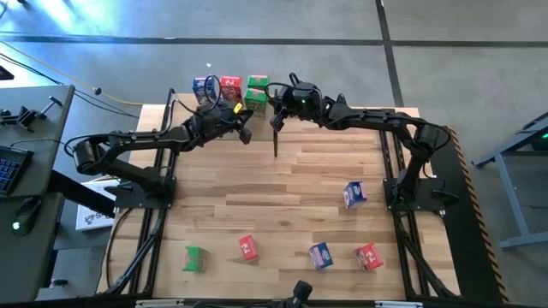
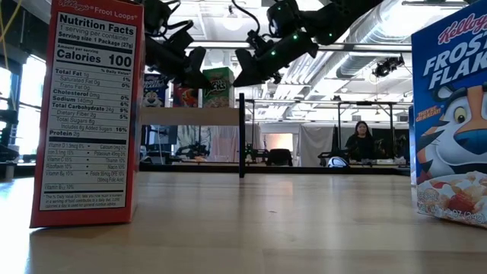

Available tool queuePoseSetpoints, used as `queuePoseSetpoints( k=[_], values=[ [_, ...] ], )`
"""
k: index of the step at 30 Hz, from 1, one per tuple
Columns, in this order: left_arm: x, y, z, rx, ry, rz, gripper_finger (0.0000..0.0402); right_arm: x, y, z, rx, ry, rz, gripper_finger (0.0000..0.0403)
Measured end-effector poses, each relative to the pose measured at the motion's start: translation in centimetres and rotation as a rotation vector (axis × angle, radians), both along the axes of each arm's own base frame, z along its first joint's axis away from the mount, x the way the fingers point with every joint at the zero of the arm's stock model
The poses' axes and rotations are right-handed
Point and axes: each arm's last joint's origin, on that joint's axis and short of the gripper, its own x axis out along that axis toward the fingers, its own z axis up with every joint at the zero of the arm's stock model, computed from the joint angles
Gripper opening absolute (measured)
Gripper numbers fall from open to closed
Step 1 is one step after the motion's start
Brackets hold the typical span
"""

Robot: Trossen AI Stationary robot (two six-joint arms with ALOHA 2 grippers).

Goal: Stack cereal on shelf
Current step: Put the top green cereal box on the shelf aligned with the other green cereal box, then put the left red cereal box on the shelf aligned with the other red cereal box

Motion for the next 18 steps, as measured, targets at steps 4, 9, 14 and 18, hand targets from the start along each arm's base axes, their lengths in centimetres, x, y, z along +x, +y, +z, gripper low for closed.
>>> queuePoseSetpoints(
  k=[4,9,14,18],
  values=[
    [-0.2,-0.1,0.3,0.005,-0.001,-0.006,0.0019,0.0,-0.1,0.2,-0.025,0.000,0.003,0.0023],
    [-1.2,-1.0,1.5,0.005,0.001,-0.081,0.0019,-1.3,0.5,1.7,-0.074,0.060,-0.009,0.0023],
    [-2.1,-3.4,2.6,0.016,0.050,-0.310,0.0019,-2.4,2.2,2.6,-0.085,0.155,0.031,0.0005],
    [-2.4,-5.6,2.7,-0.039,0.074,-0.549,0.0019,-3.0,4.0,0.5,-0.101,0.160,0.082,0.0002]
  ],
)
